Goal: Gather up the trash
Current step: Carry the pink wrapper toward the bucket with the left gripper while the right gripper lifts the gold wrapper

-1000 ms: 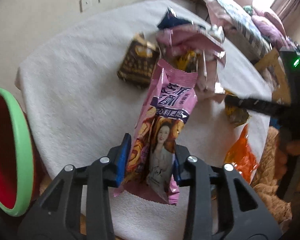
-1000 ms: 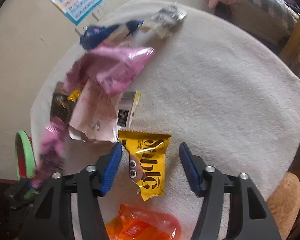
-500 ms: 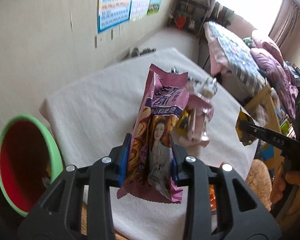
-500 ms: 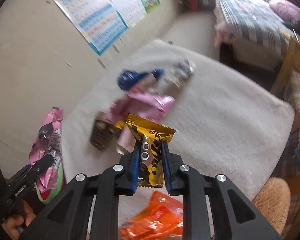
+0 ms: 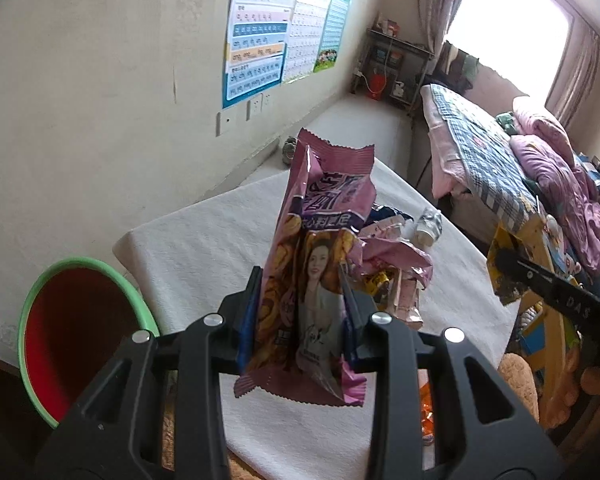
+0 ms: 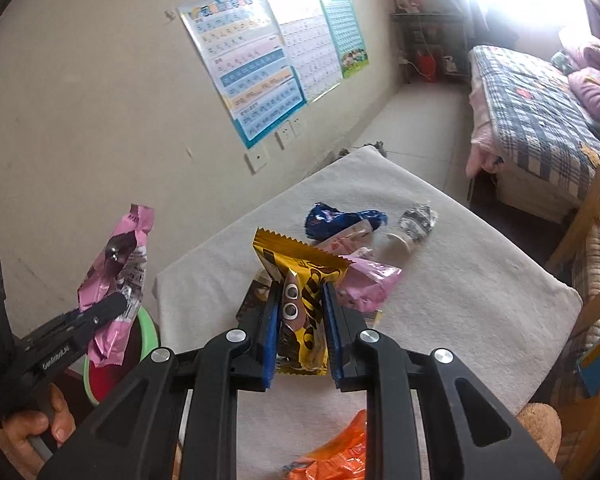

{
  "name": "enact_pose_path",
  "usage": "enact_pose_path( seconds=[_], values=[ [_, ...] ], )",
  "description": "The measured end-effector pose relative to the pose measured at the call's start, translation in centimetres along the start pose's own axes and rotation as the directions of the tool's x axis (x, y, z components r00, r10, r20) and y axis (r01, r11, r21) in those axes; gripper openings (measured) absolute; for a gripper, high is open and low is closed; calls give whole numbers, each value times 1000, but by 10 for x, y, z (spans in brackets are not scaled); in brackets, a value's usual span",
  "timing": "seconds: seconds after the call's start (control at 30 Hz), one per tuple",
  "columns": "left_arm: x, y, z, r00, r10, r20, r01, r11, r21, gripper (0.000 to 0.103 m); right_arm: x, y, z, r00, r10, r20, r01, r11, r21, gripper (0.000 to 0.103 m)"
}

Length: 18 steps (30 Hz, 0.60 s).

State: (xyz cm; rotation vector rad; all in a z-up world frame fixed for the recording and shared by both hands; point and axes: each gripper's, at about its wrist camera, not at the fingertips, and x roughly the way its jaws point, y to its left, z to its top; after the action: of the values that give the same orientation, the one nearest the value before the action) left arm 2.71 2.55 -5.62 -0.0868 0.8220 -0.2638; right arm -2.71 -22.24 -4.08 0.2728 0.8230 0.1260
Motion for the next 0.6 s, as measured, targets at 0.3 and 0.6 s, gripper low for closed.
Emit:
enact_pose_path(
  seconds=[0.3, 0.6],
  values=[
    [5, 16, -8, 999, 27, -26, -28, 999, -43, 33, 8, 15, -5, 999, 18, -28, -19, 999, -40, 20],
    [-6, 34, -12, 996, 89, 11, -88, 994, -60, 33, 15, 31, -8, 997, 49, -56, -53, 996, -76, 20]
  ],
)
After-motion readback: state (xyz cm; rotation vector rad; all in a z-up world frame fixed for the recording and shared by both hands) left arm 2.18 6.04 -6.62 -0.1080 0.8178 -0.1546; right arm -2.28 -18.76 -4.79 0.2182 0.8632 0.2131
